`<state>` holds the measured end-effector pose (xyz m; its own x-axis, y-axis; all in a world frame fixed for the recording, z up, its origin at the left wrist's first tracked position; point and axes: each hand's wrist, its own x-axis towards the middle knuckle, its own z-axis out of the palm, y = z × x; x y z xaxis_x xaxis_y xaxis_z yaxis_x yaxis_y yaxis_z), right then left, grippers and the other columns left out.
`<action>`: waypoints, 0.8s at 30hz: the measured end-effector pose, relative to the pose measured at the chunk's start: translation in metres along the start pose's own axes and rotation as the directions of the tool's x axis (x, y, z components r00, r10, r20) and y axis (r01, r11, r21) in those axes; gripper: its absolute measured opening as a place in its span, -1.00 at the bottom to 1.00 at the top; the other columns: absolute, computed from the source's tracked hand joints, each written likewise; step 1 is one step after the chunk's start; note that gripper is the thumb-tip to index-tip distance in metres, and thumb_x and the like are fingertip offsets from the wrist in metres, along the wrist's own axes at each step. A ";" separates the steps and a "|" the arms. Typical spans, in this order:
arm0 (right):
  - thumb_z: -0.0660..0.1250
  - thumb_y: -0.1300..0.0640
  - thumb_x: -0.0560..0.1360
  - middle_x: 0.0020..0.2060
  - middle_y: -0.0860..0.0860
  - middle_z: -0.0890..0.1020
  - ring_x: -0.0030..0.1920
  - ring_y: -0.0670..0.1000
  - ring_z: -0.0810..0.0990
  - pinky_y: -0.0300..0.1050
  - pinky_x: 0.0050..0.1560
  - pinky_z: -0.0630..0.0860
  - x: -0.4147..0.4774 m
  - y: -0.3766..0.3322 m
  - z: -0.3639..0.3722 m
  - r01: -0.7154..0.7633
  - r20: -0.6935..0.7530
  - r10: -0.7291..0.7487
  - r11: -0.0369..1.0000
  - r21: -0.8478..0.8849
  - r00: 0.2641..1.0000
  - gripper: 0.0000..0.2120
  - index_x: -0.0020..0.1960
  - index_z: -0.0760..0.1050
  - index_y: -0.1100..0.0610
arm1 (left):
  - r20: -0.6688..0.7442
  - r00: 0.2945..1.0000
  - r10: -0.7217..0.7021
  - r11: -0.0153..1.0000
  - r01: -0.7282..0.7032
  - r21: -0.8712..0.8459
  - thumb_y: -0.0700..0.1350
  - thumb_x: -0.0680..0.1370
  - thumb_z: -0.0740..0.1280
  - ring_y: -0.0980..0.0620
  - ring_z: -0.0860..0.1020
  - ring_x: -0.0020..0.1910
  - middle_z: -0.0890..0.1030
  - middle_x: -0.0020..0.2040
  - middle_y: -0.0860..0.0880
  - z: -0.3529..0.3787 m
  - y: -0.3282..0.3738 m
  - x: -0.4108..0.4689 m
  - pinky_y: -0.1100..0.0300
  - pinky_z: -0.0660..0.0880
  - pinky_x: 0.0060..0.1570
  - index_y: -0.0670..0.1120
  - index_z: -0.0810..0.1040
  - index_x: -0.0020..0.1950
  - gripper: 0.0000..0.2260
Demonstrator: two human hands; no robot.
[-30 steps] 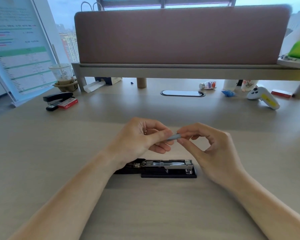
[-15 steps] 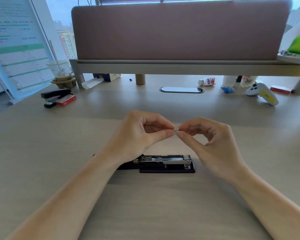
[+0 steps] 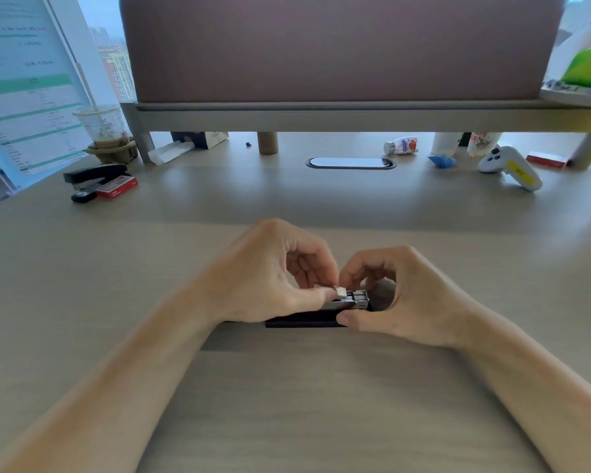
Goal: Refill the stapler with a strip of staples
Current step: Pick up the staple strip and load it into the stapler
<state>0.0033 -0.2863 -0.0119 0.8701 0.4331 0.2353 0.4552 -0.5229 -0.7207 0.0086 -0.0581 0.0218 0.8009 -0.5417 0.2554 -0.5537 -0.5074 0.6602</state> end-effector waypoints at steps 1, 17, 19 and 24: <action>0.68 0.12 0.31 -0.29 -0.18 0.70 -0.24 0.08 0.68 -0.06 -0.18 0.59 0.000 0.000 0.000 -0.003 0.001 0.003 1.000 0.009 1.000 -0.78 -0.13 0.69 -0.02 | 0.004 1.000 -0.003 1.000 0.003 0.001 -0.18 0.44 0.57 0.01 0.74 -0.26 0.76 -0.26 -0.01 0.000 0.000 0.000 -0.04 0.68 -0.12 -0.03 0.74 -0.17 -0.94; 0.67 0.14 0.31 -0.28 0.01 0.74 -0.30 0.10 0.66 -0.06 -0.27 0.56 0.000 -0.003 0.000 -0.023 -0.009 0.023 0.999 0.037 1.000 -0.80 -0.15 0.69 0.01 | -0.013 1.000 0.013 0.999 -0.012 0.046 -0.11 0.43 0.57 0.02 0.74 -0.26 0.76 -0.27 0.02 0.001 0.001 0.000 -0.03 0.68 -0.14 0.01 0.75 -0.18 -0.96; 0.67 0.14 0.32 -0.27 0.01 0.75 -0.26 0.13 0.68 0.00 -0.23 0.57 0.000 -0.003 0.000 -0.022 -0.010 0.022 0.999 0.034 1.000 -0.80 -0.14 0.69 0.02 | -0.017 1.000 0.016 0.999 -0.015 0.047 -0.11 0.43 0.57 0.02 0.74 -0.26 0.76 -0.27 0.02 0.001 0.002 0.000 -0.03 0.68 -0.14 0.02 0.75 -0.18 -0.96; 0.68 0.13 0.31 -0.26 -0.02 0.75 -0.25 0.12 0.68 0.04 -0.20 0.59 0.001 -0.002 0.000 -0.025 -0.013 0.026 0.999 0.024 1.000 -0.79 -0.14 0.68 0.01 | 0.006 1.000 0.016 0.998 -0.016 0.057 -0.10 0.42 0.59 0.01 0.73 -0.27 0.75 -0.28 0.01 0.001 0.002 0.000 -0.03 0.67 -0.13 0.02 0.77 -0.18 -0.96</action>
<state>0.0029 -0.2850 -0.0107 0.8838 0.4103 0.2249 0.4283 -0.5161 -0.7417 0.0076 -0.0598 0.0227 0.7906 -0.5536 0.2616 -0.5787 -0.5361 0.6146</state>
